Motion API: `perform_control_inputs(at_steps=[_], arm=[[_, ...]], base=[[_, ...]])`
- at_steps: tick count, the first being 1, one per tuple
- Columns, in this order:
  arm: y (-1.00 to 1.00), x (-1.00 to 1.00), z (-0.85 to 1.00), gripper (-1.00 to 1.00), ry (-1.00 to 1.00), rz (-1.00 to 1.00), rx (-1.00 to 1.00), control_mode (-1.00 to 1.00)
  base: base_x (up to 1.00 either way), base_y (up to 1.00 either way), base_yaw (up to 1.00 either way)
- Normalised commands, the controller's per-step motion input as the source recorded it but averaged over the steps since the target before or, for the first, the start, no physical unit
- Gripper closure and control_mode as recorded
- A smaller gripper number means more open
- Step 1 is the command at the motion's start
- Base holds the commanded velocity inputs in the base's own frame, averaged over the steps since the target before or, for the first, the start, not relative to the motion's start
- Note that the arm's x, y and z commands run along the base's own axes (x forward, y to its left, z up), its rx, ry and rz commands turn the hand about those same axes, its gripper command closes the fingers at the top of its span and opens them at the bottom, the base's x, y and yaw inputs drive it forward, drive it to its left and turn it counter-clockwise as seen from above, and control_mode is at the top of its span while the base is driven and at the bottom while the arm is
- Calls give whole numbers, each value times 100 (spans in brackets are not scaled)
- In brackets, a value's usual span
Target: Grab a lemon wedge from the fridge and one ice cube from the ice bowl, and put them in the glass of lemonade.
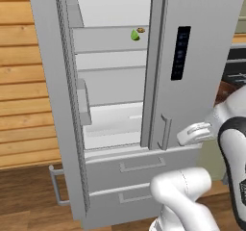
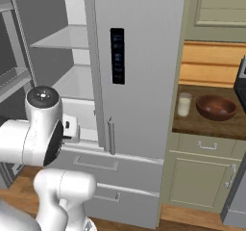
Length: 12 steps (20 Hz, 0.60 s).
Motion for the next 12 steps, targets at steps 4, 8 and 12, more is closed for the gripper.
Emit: perform_control_inputs(at_steps=[4, 8, 12], arm=[[-95, 50, -70, -100, 8, -38, -19, -100], [-29, 89, -11, -100, 2, -14, 0, -100], [-7, 100, -26, -100, 1, -13, -1, -100]], base=[[0, 0, 0], [0, 0, 0], [0, 0, 0]])
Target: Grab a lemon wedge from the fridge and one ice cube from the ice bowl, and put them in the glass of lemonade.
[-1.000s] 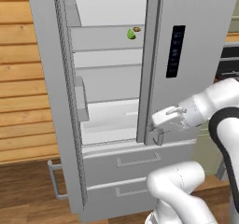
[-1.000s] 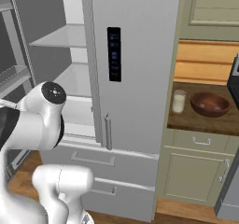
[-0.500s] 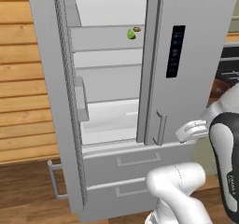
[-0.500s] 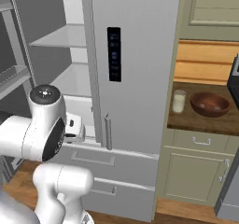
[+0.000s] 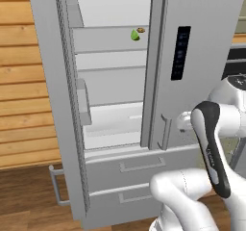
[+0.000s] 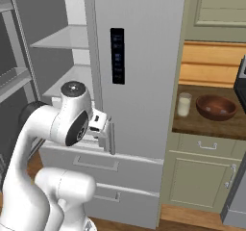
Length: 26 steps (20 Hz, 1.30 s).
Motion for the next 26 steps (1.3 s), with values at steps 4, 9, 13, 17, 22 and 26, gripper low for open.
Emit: perform_control_inputs(at_steps=[4, 9, 13, 17, 22, 26], arm=[[0, 60, -92, -100, 0, -11, -10, -100], [-5, 57, -97, -100, 0, -8, -8, -100], [-6, 88, -51, -100, 0, -4, 0, -100], [-12, 96, -38, -100, -1, -2, 0, -100], [-45, 85, -19, -100, -2, 0, 0, -100], [-6, 66, -44, -100, 0, 0, -1, -100]], base=[[0, 0, 0], [0, 0, 0], [0, 0, 0], [0, 0, 0], [0, 0, 0], [0, 0, 0]])
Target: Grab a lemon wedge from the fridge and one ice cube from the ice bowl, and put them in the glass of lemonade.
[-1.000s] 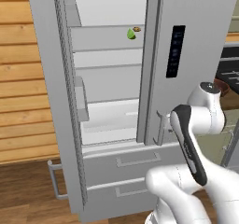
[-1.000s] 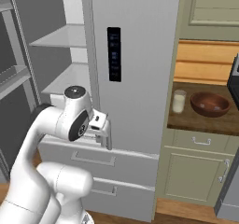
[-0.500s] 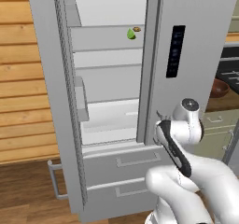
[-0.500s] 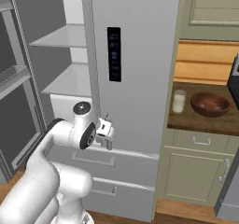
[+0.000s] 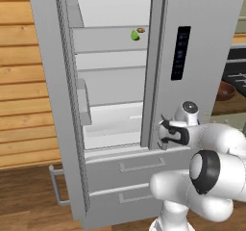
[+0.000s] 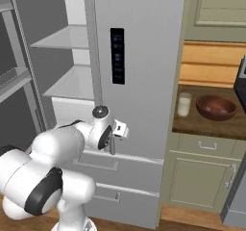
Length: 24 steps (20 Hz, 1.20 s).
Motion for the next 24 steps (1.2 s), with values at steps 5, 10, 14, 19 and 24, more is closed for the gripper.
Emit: perform_control_inputs(at_steps=[5, 10, 14, 19, 24], arm=[[2, 28, -39, -100, 0, 0, -1, -100], [4, 7, 0, -100, -6, 1, 1, -100], [14, 23, -2, 100, -7, 0, 0, -100], [0, 5, 0, 100, 0, 0, 0, -100], [-36, -48, 1, 100, -11, -5, 0, -100]], base=[[0, 0, 0], [0, 0, 0], [0, 0, 0], [0, 0, 0], [0, 0, 0]])
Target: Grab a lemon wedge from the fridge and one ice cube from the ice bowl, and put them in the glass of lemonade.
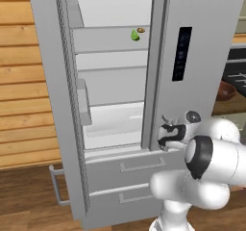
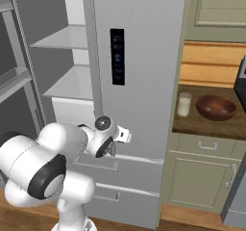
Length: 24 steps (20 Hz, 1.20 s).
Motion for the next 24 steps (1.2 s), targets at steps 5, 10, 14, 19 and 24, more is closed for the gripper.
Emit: perform_control_inputs(at_steps=[5, 10, 14, 19, 24], arm=[[-91, -100, 44, 100, -27, -25, 2, -100], [-95, -100, 52, 100, -25, -29, 0, -100], [-76, -100, 67, 100, -30, -24, 2, -100], [60, -100, 99, -100, -43, -2, 1, -100], [100, -83, 100, -100, -43, -4, -5, -100]], base=[[0, 0, 0], [0, 0, 0], [0, 0, 0], [0, 0, 0], [0, 0, 0]])
